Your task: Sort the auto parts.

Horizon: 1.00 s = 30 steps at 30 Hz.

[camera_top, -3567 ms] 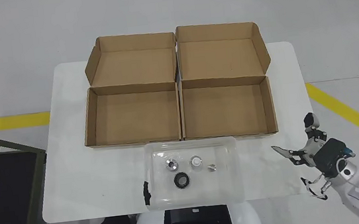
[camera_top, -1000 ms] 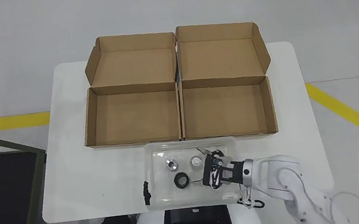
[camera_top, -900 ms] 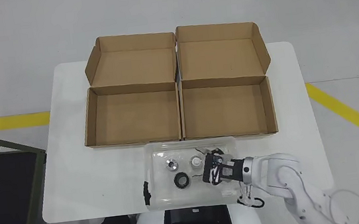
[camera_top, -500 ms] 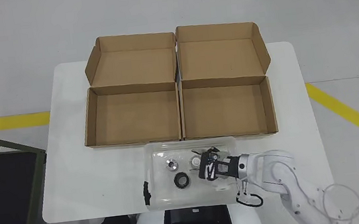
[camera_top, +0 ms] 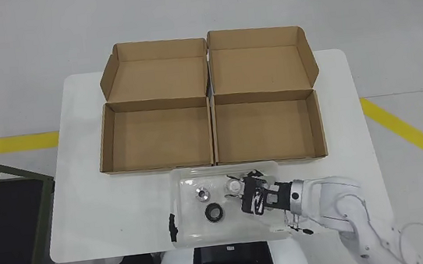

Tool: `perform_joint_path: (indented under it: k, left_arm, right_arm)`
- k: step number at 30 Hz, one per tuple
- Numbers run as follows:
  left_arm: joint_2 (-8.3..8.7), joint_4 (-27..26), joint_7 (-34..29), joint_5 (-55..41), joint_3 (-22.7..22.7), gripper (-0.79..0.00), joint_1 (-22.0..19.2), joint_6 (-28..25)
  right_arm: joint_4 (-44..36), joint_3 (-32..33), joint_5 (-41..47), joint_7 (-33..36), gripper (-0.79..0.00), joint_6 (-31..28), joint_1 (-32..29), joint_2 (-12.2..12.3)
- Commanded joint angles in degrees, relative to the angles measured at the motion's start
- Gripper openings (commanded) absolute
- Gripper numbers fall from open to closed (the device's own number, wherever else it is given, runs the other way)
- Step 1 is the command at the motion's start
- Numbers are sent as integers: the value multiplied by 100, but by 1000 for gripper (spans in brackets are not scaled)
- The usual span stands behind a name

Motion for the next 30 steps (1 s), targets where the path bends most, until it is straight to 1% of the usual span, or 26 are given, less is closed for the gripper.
perform_joint_path:
  k: [1, 5, 8, 12, 18, 23, 30]
  left_arm:
    - [0, 0, 0, 0, 0, 0, 0, 0]
    - [0, 0, 0, 0, 0, 0, 0, 0]
    - [0, 0, 0, 0, 0, 0, 0, 0]
    - [0, 0, 0, 0, 0, 0, 0, 0]
    - [0, 0, 0, 0, 0, 0, 0, 0]
    - [0, 0, 0, 0, 0, 0, 0, 0]
    - [0, 0, 0, 0, 0, 0, 0, 0]
  right_arm:
    - [-167, 66, 272, -41, -785, 82, -135, 10]
    - [-164, 186, 786, -214, -785, 112, -193, 22]
    - [-64, 237, 1179, -420, -785, 151, -117, 16]
    - [145, 293, 1522, -769, -785, 284, 105, -6]
    - [298, 465, 1916, -1299, -785, 702, 468, -49]
    - [260, 614, 2243, -1606, -785, 908, 683, -72]
    - [-2, 875, 2656, -1784, -785, 1035, 866, -80]
